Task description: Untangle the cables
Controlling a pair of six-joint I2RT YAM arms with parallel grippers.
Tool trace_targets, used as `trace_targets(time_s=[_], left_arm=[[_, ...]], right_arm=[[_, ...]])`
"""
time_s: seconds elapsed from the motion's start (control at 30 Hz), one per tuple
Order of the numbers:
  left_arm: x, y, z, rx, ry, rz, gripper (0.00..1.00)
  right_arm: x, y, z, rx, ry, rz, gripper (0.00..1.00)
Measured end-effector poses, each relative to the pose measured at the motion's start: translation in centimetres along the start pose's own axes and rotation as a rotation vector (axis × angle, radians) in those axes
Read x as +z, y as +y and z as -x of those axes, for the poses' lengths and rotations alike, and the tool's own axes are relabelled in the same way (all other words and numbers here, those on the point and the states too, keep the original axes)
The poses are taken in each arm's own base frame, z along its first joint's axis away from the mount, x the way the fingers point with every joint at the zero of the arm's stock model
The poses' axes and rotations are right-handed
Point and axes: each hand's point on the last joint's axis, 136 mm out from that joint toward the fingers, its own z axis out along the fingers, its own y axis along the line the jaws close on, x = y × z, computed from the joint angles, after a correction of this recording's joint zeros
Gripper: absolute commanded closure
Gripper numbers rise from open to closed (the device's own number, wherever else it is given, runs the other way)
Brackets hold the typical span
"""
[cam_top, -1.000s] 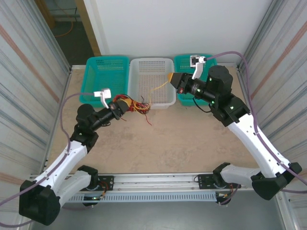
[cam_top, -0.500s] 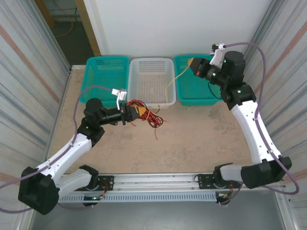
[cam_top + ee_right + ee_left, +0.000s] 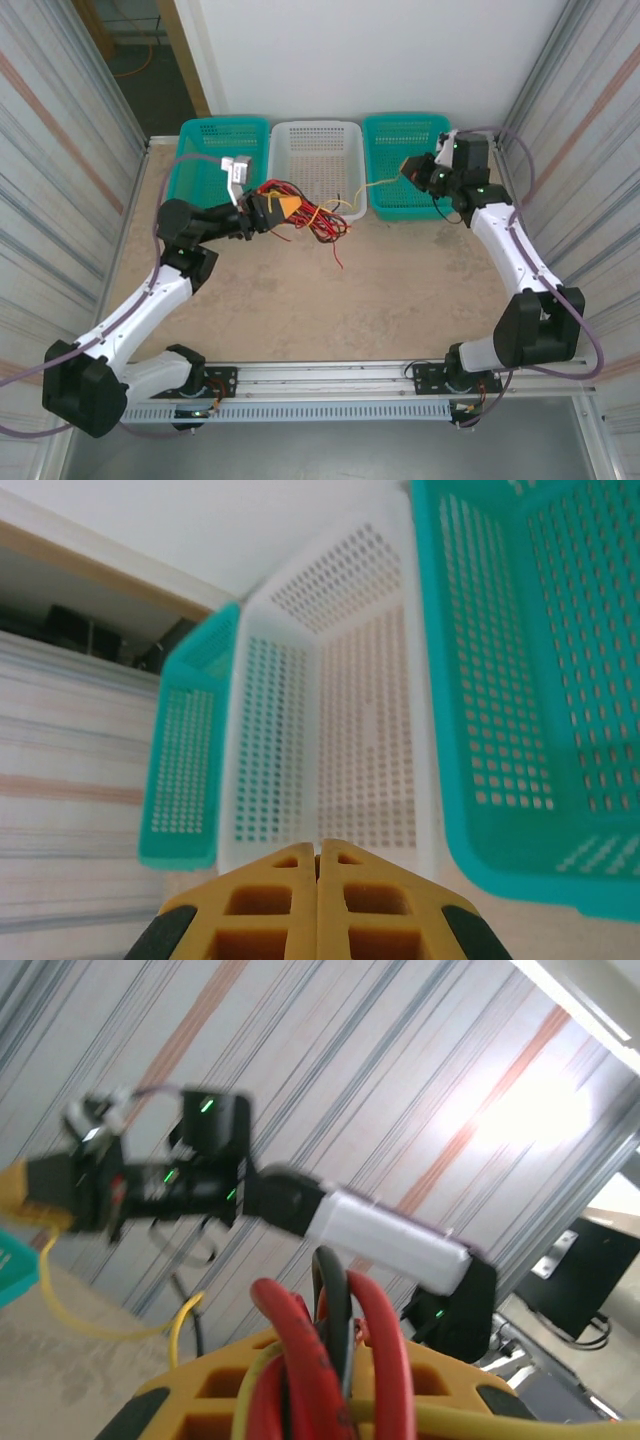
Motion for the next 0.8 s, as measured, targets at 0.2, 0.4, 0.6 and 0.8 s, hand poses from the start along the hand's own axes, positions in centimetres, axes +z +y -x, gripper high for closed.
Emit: trace_targets(time_s=[0.2, 0.4, 0.6, 0.8], left_arm=[[0.0, -4.4, 6.0, 0.078, -0.135, -0.093, 1.00], [-1.9, -1.2, 9.1, 0.098, -0.304, 0.064, 1.00], [-6.7, 3.0, 10.1, 0.256, -0.482, 0.499, 1.00], [-10.9, 9.1, 8.2, 0.329, -0.438, 0.867, 1.00]], right_arm=[[2.0, -0.5, -5.3, -0.011, 0.097, 0.008, 1.00], [2.0, -0.5, -10.5, -0.064, 0.138, -0.003, 1.00], [0.4, -2.2, -13.3, -0.091, 0.133, -0.059, 1.00], [-4.4, -2.4, -7.5, -0.058, -0.061, -0.062, 1.00]])
